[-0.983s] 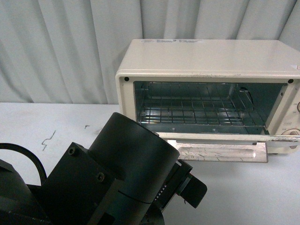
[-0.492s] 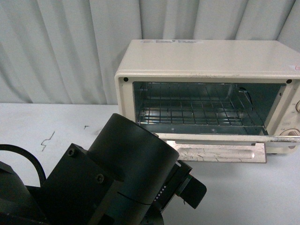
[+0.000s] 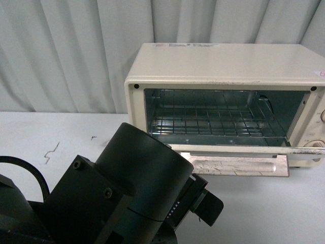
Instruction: Open oven
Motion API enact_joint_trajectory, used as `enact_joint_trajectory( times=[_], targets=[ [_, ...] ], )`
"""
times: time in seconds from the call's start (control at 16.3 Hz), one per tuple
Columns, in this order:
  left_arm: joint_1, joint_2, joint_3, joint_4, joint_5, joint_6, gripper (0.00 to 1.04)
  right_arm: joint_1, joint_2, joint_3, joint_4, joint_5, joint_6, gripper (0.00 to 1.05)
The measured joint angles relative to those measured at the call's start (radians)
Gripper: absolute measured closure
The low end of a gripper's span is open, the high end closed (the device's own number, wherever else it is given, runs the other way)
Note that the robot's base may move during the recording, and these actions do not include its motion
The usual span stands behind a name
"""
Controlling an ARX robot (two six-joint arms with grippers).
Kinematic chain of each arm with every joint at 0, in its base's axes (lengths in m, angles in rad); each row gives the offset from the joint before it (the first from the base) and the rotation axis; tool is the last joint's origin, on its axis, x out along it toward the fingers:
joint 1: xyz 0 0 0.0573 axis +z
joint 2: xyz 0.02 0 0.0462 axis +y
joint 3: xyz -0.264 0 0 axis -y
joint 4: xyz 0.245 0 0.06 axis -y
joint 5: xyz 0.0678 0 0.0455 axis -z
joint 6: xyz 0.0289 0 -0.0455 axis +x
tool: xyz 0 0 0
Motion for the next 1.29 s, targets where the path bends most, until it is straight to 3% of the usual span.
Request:
enact_joint_trajectory(
  times=[0.06,0.18,0.25,0.37,0.68,0.86,1.17,1.23,1.29],
  targets=[
    [-0.008,0.003,-0.011,0.050,-0.045,0.015,0.07,0.000,0.000,0.000,0.000,0.000,0.000,0.51],
    [-0.051,0.017,-0.098,0.284,-0.393,0.138,0.07,0.000,0.000,0.000,-0.001,0.002,0.000,0.31],
    [-0.054,-0.003,-0.123,0.357,-0.502,0.195,0.07,0.000,0.001,0.000,0.000,0.000,0.000,0.21],
    [-0.030,-0.108,-0.198,0.446,-0.500,0.265,0.07,0.000,0.001,0.000,0.000,0.000,0.000,0.05],
    [0.054,-0.413,-0.411,0.344,-0.267,0.400,0.07,0.000,0.001,0.000,0.000,0.000,0.000,0.06],
    [0.074,-0.638,-0.446,0.201,-0.244,0.510,0.07,0.000,0.001,0.000,0.000,0.000,0.000,0.06],
    [0.024,-0.869,-0.389,0.069,-0.351,0.722,0.07,0.000,0.001,0.000,0.000,0.000,0.000,0.06],
    [0.005,-0.848,-0.431,0.333,-0.506,0.882,0.18,0.000,0.001,0.000,0.000,-0.001,0.000,0.06],
    [0.054,-0.906,-0.498,0.437,-0.605,1.073,0.30,0.000,0.001,0.000,0.000,0.001,0.000,0.06]
  ],
)
